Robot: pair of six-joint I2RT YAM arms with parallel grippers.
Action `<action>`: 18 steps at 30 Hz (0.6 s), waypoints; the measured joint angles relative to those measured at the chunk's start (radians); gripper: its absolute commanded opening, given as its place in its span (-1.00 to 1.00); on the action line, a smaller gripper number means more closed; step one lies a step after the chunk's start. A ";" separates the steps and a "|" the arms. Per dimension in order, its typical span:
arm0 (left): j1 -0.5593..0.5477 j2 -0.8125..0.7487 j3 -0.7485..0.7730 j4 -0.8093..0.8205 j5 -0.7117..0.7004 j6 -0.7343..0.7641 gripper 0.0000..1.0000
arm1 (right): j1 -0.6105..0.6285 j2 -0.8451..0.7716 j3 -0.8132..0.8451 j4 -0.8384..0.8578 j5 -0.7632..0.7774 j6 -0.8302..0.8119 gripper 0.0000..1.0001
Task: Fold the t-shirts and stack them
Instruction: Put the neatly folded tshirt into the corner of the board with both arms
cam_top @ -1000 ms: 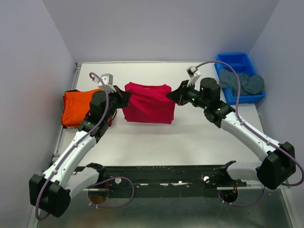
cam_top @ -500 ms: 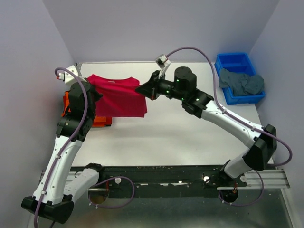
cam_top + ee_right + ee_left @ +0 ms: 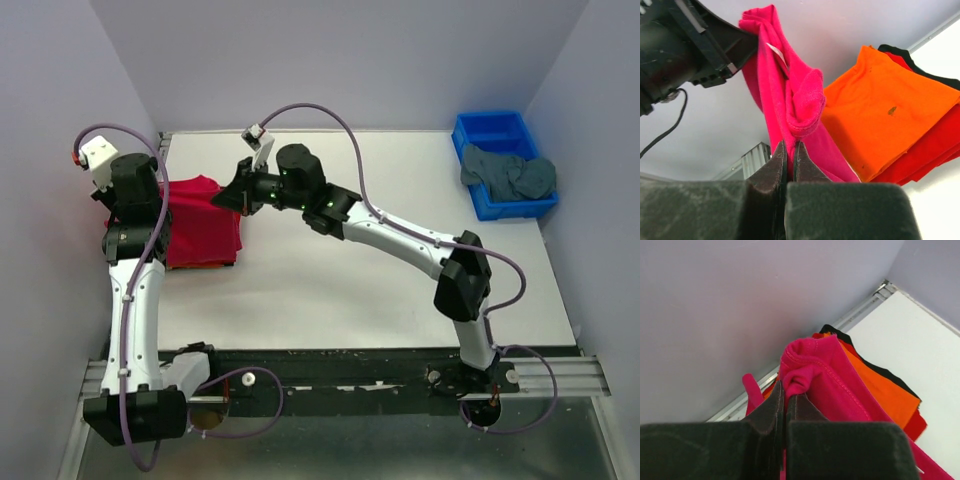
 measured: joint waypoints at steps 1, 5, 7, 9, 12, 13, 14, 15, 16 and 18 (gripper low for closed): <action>0.019 0.010 -0.008 0.015 0.000 0.018 -1.00 | -0.001 0.025 0.016 0.000 0.000 0.009 -0.99; 0.065 0.035 -0.042 0.056 0.001 0.061 -1.00 | 0.000 0.114 0.070 0.001 0.000 0.048 -0.99; 0.085 0.049 -0.069 0.084 0.008 0.074 -1.00 | 0.002 0.150 0.095 0.002 0.000 0.063 -0.99; 0.098 0.060 -0.089 0.104 0.021 0.082 -1.00 | 0.001 0.180 0.116 0.001 0.002 0.071 -0.99; 0.111 0.104 -0.093 0.126 0.031 0.093 -1.00 | 0.001 0.222 0.162 -0.005 0.010 0.077 -0.99; 0.113 0.121 -0.093 0.134 0.032 0.095 -1.00 | 0.001 0.236 0.180 -0.010 0.013 0.080 -0.99; 0.115 0.141 -0.093 0.144 0.035 0.099 -1.00 | 0.001 0.249 0.195 -0.012 0.020 0.081 -0.99; 0.117 0.156 -0.093 0.154 0.039 0.102 -1.00 | 0.001 0.260 0.208 -0.015 0.026 0.084 -0.99; 0.117 0.176 -0.092 0.165 0.041 0.105 -1.00 | 0.001 0.269 0.217 -0.016 0.032 0.085 -0.99; 0.119 0.211 -0.082 0.173 0.045 0.109 -1.00 | 0.000 0.291 0.239 -0.023 0.044 0.092 -0.99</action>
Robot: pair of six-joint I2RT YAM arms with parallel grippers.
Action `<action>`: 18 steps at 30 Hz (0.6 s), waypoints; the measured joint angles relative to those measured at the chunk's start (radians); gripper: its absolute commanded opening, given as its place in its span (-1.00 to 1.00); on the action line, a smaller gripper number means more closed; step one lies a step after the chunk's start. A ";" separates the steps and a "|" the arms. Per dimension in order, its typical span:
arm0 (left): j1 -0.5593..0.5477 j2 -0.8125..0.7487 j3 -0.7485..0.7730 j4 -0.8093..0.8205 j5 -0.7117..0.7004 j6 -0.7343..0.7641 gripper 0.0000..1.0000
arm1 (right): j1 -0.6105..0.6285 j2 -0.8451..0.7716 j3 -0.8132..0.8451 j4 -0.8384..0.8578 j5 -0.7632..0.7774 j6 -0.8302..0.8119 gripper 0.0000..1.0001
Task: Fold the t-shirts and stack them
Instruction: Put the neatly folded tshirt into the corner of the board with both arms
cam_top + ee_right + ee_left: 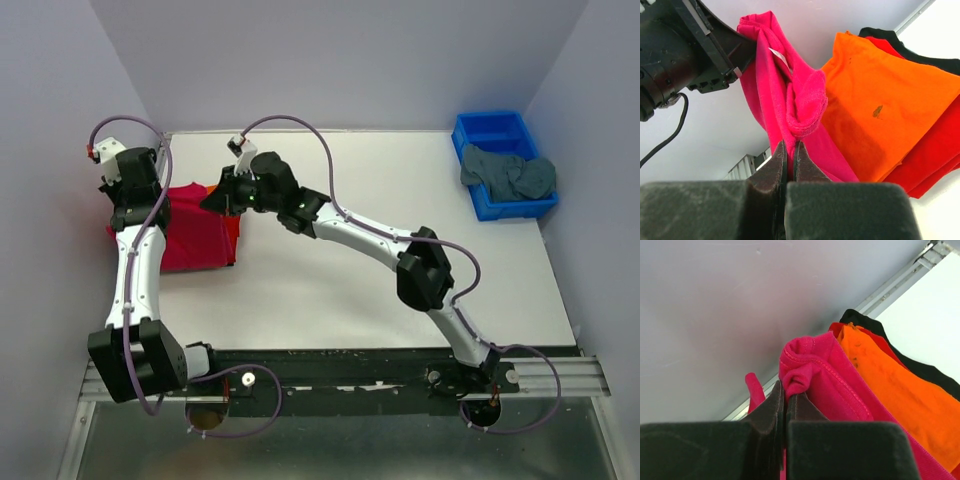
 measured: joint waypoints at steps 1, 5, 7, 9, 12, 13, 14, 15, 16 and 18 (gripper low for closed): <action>0.002 0.023 0.009 0.003 0.002 0.001 -1.00 | -0.001 0.010 0.010 -0.001 0.006 0.002 -0.99; 0.003 0.111 0.050 0.027 0.025 0.004 -1.00 | -0.011 0.059 0.061 -0.007 0.020 0.016 -0.99; 0.003 0.152 0.061 0.045 0.029 0.005 -1.00 | -0.022 0.091 0.098 -0.006 0.022 0.028 -0.99; 0.003 0.210 0.086 0.057 0.035 0.006 -1.00 | -0.035 0.126 0.129 -0.004 0.022 0.045 -0.99; 0.003 0.302 0.134 0.067 0.047 0.005 -0.71 | -0.060 0.187 0.176 0.006 0.022 0.076 -0.78; 0.002 0.341 0.153 0.069 0.051 0.004 -0.24 | -0.068 0.208 0.188 0.011 0.022 0.088 -0.27; 0.002 0.389 0.177 0.071 0.061 0.004 0.33 | -0.075 0.230 0.201 0.019 0.022 0.098 0.14; 0.002 0.425 0.196 0.069 0.076 0.007 0.69 | -0.083 0.252 0.212 0.026 0.024 0.116 0.39; 0.003 0.453 0.211 0.071 0.082 0.002 0.84 | -0.091 0.272 0.221 0.026 0.029 0.131 0.42; 0.016 0.531 0.271 0.053 0.120 -0.004 0.96 | -0.108 0.308 0.244 0.023 0.036 0.148 0.43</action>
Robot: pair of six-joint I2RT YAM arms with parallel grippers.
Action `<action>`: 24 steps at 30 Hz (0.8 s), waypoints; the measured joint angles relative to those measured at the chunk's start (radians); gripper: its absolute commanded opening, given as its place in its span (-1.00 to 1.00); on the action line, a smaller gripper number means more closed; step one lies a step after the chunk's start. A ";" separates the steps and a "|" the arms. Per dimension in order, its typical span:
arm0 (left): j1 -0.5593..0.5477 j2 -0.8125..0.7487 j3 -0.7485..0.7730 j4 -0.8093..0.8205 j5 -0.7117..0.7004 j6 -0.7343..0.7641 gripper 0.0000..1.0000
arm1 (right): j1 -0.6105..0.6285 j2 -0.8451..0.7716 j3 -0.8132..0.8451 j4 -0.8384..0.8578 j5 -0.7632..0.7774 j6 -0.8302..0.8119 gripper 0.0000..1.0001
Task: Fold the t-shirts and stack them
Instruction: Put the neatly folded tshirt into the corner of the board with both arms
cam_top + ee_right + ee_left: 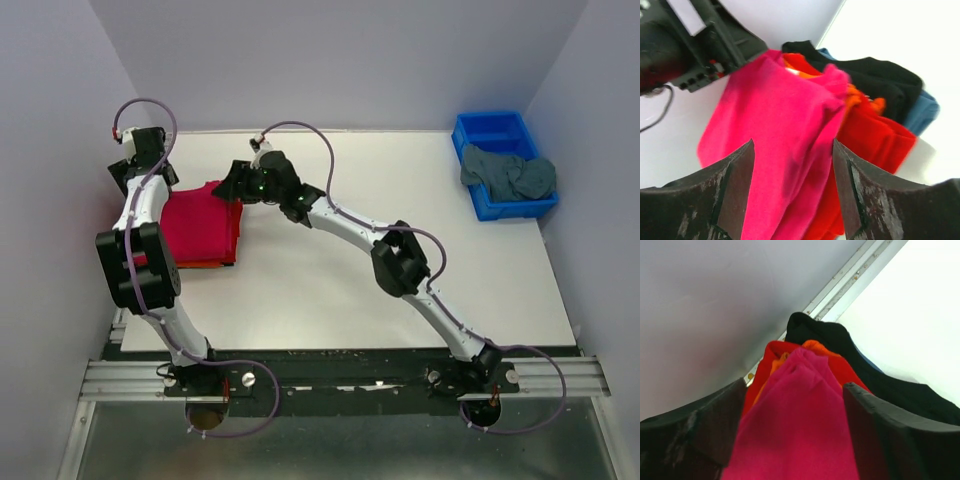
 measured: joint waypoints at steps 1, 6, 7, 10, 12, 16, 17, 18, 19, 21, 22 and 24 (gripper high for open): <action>0.008 0.026 0.030 -0.012 0.018 -0.005 0.98 | -0.007 0.010 0.003 -0.002 0.001 0.002 0.43; 0.030 0.009 0.087 -0.061 0.061 -0.021 0.97 | -0.036 -0.018 -0.042 -0.009 0.014 -0.003 0.37; 0.030 -0.010 0.087 -0.066 0.061 -0.021 0.83 | -0.039 -0.037 -0.064 -0.008 0.017 -0.008 0.30; 0.030 -0.111 0.077 -0.079 0.060 -0.048 0.16 | -0.037 -0.093 -0.105 -0.010 0.019 -0.021 -0.20; 0.030 -0.188 0.056 -0.077 0.064 -0.075 -0.44 | -0.029 -0.127 -0.125 -0.009 0.018 -0.034 -0.59; 0.042 -0.303 -0.010 -0.056 0.099 -0.128 -1.00 | 0.009 -0.165 -0.128 0.000 0.003 -0.034 -0.99; 0.046 -0.301 -0.012 -0.057 0.111 -0.132 -1.00 | 0.021 -0.165 -0.122 0.002 -0.005 -0.028 -0.99; 0.054 -0.283 -0.009 -0.054 0.128 -0.145 -1.00 | 0.032 -0.163 -0.121 0.002 -0.010 -0.020 -0.99; 0.061 -0.255 -0.004 -0.054 0.147 -0.154 -1.00 | 0.042 -0.160 -0.120 0.002 -0.017 -0.011 -0.99; 0.074 -0.183 0.006 -0.057 0.184 -0.171 -1.00 | 0.057 -0.148 -0.120 0.004 -0.029 0.014 -0.99; 0.078 -0.155 0.008 -0.057 0.198 -0.175 -1.00 | 0.065 -0.139 -0.120 0.006 -0.036 0.029 -0.99; 0.088 -0.070 0.009 -0.059 0.238 -0.185 -1.00 | 0.078 -0.120 -0.127 0.019 -0.055 0.059 -0.99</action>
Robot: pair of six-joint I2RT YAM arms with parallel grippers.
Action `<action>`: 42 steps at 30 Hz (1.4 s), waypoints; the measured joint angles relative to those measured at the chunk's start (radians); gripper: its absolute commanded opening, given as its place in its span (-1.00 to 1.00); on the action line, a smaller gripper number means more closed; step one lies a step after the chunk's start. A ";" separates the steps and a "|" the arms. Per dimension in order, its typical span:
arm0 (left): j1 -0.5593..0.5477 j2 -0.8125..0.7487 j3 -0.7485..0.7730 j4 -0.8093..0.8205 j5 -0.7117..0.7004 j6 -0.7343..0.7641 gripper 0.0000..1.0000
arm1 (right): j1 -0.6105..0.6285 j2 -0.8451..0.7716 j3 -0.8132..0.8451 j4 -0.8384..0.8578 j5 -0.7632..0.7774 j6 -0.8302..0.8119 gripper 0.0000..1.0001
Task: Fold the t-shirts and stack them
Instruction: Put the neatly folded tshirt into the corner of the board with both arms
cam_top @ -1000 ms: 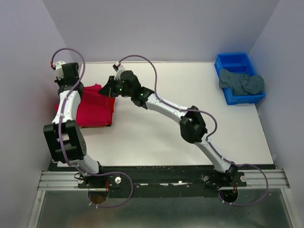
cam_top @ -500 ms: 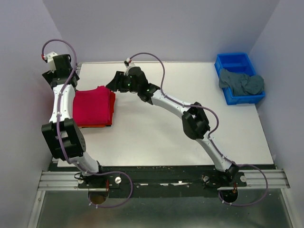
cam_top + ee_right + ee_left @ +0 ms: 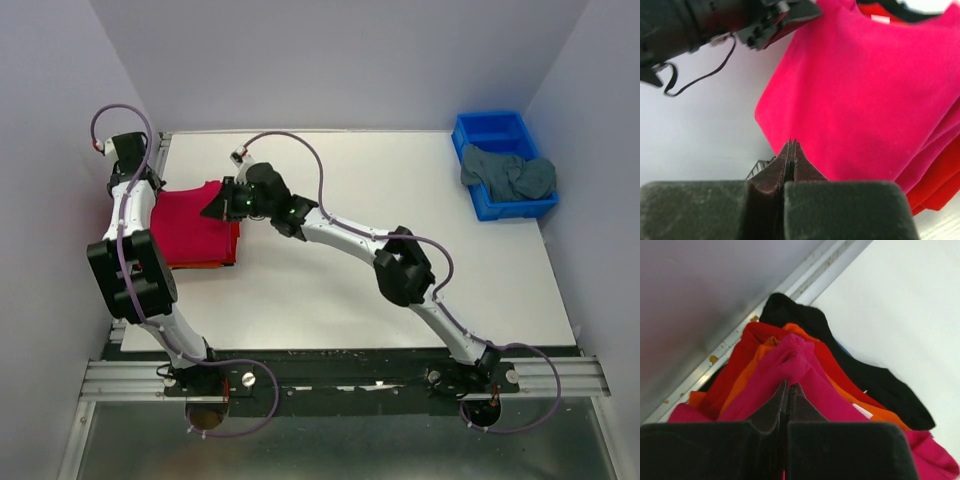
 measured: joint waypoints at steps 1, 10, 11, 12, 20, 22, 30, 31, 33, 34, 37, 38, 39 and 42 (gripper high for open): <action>0.005 0.040 0.000 0.000 0.020 -0.004 -1.00 | 0.005 0.011 -0.006 0.007 -0.007 0.014 -0.99; 0.022 0.218 0.048 -0.013 0.113 -0.014 -1.00 | 0.011 0.090 -0.115 0.036 -0.037 0.115 -0.99; 0.024 0.218 0.050 -0.015 0.121 -0.015 -1.00 | 0.011 0.090 -0.122 0.038 -0.037 0.120 -0.99; 0.030 0.218 0.053 -0.016 0.135 -0.016 -1.00 | 0.010 0.090 -0.124 0.042 -0.037 0.121 -0.99; 0.056 0.060 0.026 -0.070 0.170 -0.030 -1.00 | 0.003 0.084 -0.059 0.018 -0.016 0.078 -0.99; 0.056 -0.046 -0.013 -0.083 0.158 -0.043 -1.00 | -0.002 0.084 -0.009 0.008 -0.002 0.078 -0.99; 0.071 -0.375 -0.255 -0.092 0.113 -0.148 -1.00 | -0.045 0.115 0.152 0.050 0.099 0.150 -0.99; 0.079 -0.358 -0.274 -0.094 0.113 -0.166 -1.00 | -0.049 0.147 0.190 0.065 0.115 0.167 -0.99; 0.098 -0.299 -0.304 -0.098 0.115 -0.190 -1.00 | -0.056 0.188 0.230 0.075 0.132 0.185 -0.99; 0.110 -0.259 -0.325 -0.097 0.121 -0.199 -1.00 | -0.057 0.212 0.244 0.082 0.143 0.197 -0.99; 0.130 -0.188 -0.378 -0.082 0.134 -0.217 -1.00 | -0.055 0.265 0.245 0.083 0.165 0.242 -0.99; 0.136 -0.180 -0.386 -0.076 0.135 -0.219 -1.00 | -0.055 0.280 0.241 0.082 0.167 0.262 -0.99; 0.143 -0.179 -0.388 -0.070 0.139 -0.221 -1.00 | -0.055 0.294 0.239 0.077 0.169 0.280 -0.99; 0.150 -0.182 -0.387 -0.058 0.144 -0.221 -1.00 | -0.055 0.309 0.217 0.057 0.189 0.311 -0.99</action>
